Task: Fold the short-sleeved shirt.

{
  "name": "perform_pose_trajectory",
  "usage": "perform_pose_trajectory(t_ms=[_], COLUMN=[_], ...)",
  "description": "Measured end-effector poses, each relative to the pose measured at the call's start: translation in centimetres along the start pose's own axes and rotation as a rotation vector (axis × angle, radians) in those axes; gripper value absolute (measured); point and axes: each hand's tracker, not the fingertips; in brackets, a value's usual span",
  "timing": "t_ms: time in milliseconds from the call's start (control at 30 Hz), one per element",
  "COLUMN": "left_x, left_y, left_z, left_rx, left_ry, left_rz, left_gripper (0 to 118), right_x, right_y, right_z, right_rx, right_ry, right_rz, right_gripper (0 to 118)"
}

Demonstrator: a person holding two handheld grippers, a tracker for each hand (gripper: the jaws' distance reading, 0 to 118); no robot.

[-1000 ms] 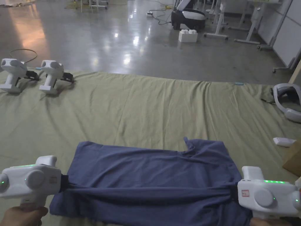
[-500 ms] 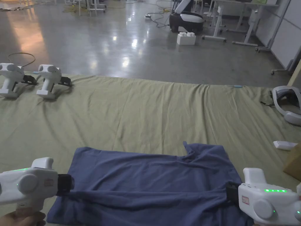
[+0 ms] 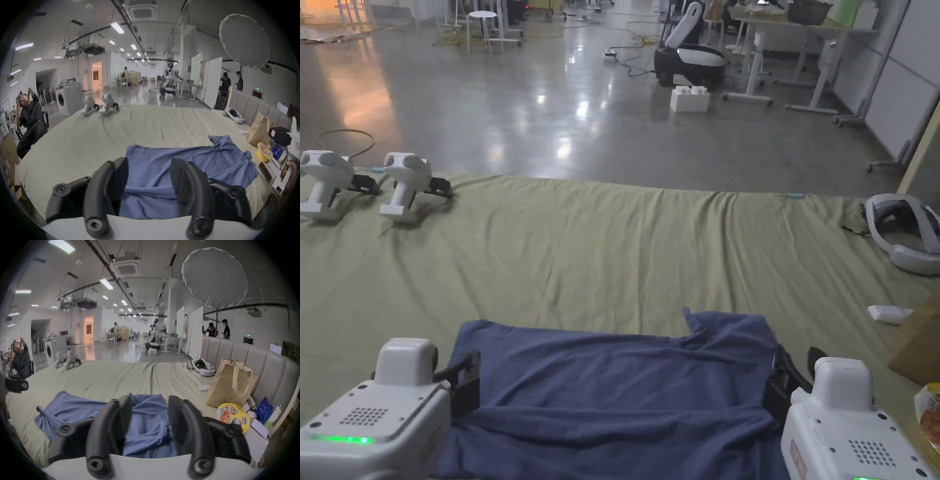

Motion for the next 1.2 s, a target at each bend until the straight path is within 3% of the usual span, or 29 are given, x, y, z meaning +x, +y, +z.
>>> perform_pose_trajectory(t_ms=[33,200,500,867,900,967,1000,1067,1133,1200], left_x=[0.3,1.8,-0.3,-8.5,-9.0,-9.7,-7.9,-7.8,-6.5,-5.7], left_y=[-0.1,-0.7,-1.9,-6.6,-6.8,-7.4,-6.6,-6.9,-6.4,-6.7], left_z=[0.4,2.0,2.1,-6.6,-7.6,-9.3,-7.9,-8.7,-8.4,-8.6], left_rx=[0.015,0.066,0.065,-0.486,-0.533,-0.607,-0.644,-0.712,-0.764,-0.794], left_ry=[-0.004,-0.006,0.057,0.029,0.031,0.027,-0.001,-0.042,0.069,0.069], left_rz=[-0.003,-0.002,-0.066,0.042,0.041,0.076,0.100,0.141,0.059,0.044], left_gripper=[17,2,2,3,16,54,67,68,70,71], right_x=[-0.2,-0.8,-1.0,-0.1,-0.1,0.1,0.2,0.4,0.5,0.7], right_y=[0.0,0.2,0.3,-0.3,-0.3,-0.5,-0.6,-0.8,-0.9,-1.1], right_z=[0.2,0.7,2.2,1.8,1.9,1.9,1.9,1.9,1.8,1.8], right_rx=[0.003,-0.001,0.053,-0.033,-0.040,-0.053,-0.060,-0.073,-0.088,-0.095], right_ry=[0.000,0.018,0.020,0.036,0.036,0.035,0.033,0.034,0.031,0.030], right_rz=[-0.008,-0.025,0.035,0.047,0.048,0.050,0.051,0.053,0.061,0.068], right_gripper=[18,10,9,9,9,9,9,9,9,9])
